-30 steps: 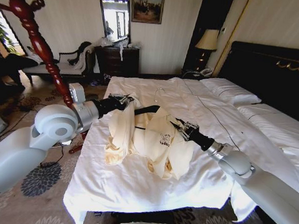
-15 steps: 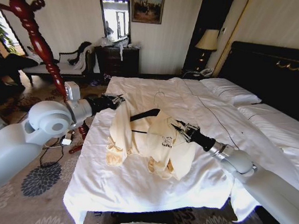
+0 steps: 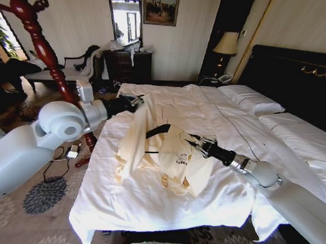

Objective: Pick up the clothes from the bed and hang them on the clothes hanger.

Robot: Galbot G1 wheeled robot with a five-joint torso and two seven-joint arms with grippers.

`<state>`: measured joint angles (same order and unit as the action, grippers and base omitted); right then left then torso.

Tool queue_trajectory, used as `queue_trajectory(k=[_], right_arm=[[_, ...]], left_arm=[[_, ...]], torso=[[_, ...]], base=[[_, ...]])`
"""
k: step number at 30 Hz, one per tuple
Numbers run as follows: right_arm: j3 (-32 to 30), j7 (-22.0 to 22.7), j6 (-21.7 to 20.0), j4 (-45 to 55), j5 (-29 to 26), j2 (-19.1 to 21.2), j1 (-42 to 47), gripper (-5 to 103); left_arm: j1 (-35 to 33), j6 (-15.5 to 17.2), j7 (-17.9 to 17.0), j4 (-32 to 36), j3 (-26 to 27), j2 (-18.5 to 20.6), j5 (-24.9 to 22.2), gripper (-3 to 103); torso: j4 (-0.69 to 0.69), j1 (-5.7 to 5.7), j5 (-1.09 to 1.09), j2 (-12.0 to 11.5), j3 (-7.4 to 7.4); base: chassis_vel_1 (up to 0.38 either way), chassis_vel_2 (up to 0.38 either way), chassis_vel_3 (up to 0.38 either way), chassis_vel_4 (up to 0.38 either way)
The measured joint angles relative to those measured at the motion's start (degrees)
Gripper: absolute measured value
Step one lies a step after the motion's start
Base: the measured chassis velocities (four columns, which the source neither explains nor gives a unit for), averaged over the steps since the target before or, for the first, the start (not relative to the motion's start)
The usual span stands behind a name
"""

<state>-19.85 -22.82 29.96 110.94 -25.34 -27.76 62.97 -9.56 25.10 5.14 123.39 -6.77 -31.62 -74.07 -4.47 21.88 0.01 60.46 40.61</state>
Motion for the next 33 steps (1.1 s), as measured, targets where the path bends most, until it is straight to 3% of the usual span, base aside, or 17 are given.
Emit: queue_trajectory(k=[8, 12, 15, 17, 21, 26, 29, 31, 33], right_arm=[[-0.2, 1.8, -0.4, 0.7, -3.0, -0.2, 0.4, 19], [0.6, 5.2, -2.0, 2.2, -8.3, -0.6, 0.2, 19], [0.6, 4.4, -1.7, 2.8, -11.7, -1.2, -0.8, 19], [0.6, 4.3, -1.6, 2.9, -12.1, -1.4, -0.8, 19], [0.5, 4.4, -1.2, 2.3, -11.3, -2.7, -0.4, 19], [0.4, 5.0, -0.9, 1.2, -10.1, -3.6, -0.1, 19], [0.2, 5.1, -0.3, 0.0, -8.6, -4.6, -0.1, 19], [0.2, 5.2, -0.1, -0.2, -8.4, -4.8, -0.1, 19], [0.0, 5.3, 0.4, -0.8, -8.0, -5.6, 0.2, 19]], left_arm=[[-0.8, -0.5, 1.6, 1.5, -1.5, 0.2, 1.1, 0], [-1.3, -0.7, 2.1, 2.3, -1.9, 0.4, 2.1, 0], [-2.2, -1.8, 1.6, 3.2, -2.2, 0.8, 4.0, -1], [-2.7, -1.9, 1.1, 3.6, -1.8, 1.0, 4.4, 4], [-5.4, -1.7, 0.1, 5.7, 1.9, 2.0, 5.6, 26], [-7.3, -1.5, 0.1, 7.1, 5.6, 3.6, 6.2, 37], [-8.8, -2.1, 0.5, 8.5, 8.7, 5.7, 6.2, 54], [-9.4, -2.4, 0.8, 8.9, 9.5, 6.3, 6.2, 54], [-10.9, -3.3, 1.3, 10.0, 11.5, 8.2, 6.3, 65]], torso=[[0.01, 0.00, -0.01, 0.0, 0.00], [0.01, 0.00, -0.01, 0.0, 0.00], [0.01, 0.00, -0.01, 0.0, 0.00], [0.01, 0.00, -0.02, 0.0, 0.00], [0.01, 0.00, -0.02, 0.0, 0.00], [0.01, 0.00, -0.02, 0.0, 0.00], [0.00, 0.00, -0.01, 0.0, 0.00], [0.01, 0.00, -0.01, 0.0, 0.00], [0.02, 0.00, -0.02, 0.0, 0.00]], base=[[0.000, 0.000, 0.000, 0.000], [0.000, 0.000, 0.000, 0.000], [0.000, 0.000, 0.000, 0.000], [0.000, 0.000, 0.000, 0.000], [0.000, 0.000, 0.000, 0.000], [0.000, 0.000, 0.000, 0.000], [0.000, 0.000, 0.000, 0.000], [0.000, 0.000, 0.000, 0.000], [0.000, 0.000, 0.000, 0.000]])
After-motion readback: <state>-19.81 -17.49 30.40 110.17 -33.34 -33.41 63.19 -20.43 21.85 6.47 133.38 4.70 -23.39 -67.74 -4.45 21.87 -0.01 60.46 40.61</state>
